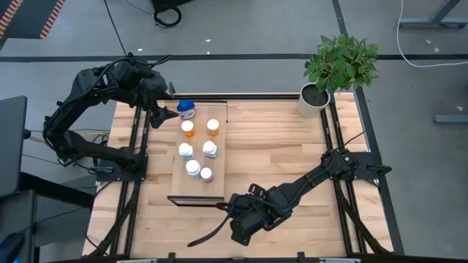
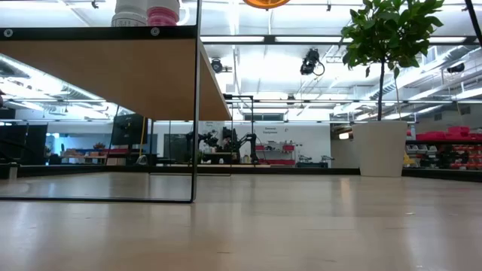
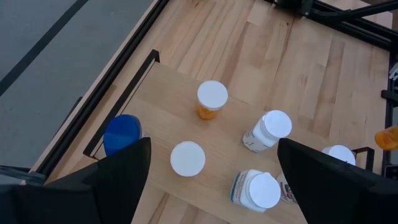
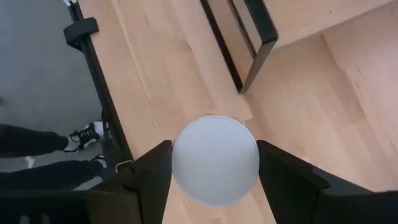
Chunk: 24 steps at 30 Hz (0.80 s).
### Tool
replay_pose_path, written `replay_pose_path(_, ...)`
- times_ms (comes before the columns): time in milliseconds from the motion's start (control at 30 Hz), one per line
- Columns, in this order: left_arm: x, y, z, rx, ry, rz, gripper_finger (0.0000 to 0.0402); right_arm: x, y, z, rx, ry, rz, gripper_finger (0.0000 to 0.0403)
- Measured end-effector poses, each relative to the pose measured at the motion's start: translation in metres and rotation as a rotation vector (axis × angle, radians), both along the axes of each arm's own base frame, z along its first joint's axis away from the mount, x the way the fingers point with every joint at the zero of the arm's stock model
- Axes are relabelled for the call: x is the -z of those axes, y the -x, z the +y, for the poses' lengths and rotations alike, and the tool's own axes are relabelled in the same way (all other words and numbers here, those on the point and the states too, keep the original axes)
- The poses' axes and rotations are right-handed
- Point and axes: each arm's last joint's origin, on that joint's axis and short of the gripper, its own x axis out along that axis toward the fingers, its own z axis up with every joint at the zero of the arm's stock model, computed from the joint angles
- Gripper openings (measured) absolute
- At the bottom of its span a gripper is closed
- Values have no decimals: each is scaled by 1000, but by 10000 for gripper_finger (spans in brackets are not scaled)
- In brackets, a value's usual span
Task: Pick and place medicine bottles onto shelf by color
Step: Put the orange pill bottle on the shelf
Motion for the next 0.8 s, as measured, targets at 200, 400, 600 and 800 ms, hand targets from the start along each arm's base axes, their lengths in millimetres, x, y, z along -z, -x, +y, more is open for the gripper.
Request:
replay_pose_path(200,0,0,0,1,1,0,355,-5,-6,-17,10,56,-22,226)
replay_pose_path(400,0,0,0,0,0,0,355,-6,-26,-59,98,155,-52,226)
replay_pose_path(600,0,0,0,0,1,2,355,-23,-32,-102,160,170,-80,226)
replay_pose_path(800,-1,-1,0,-1,-4,-9,355,-49,-23,-144,228,242,-111,226)
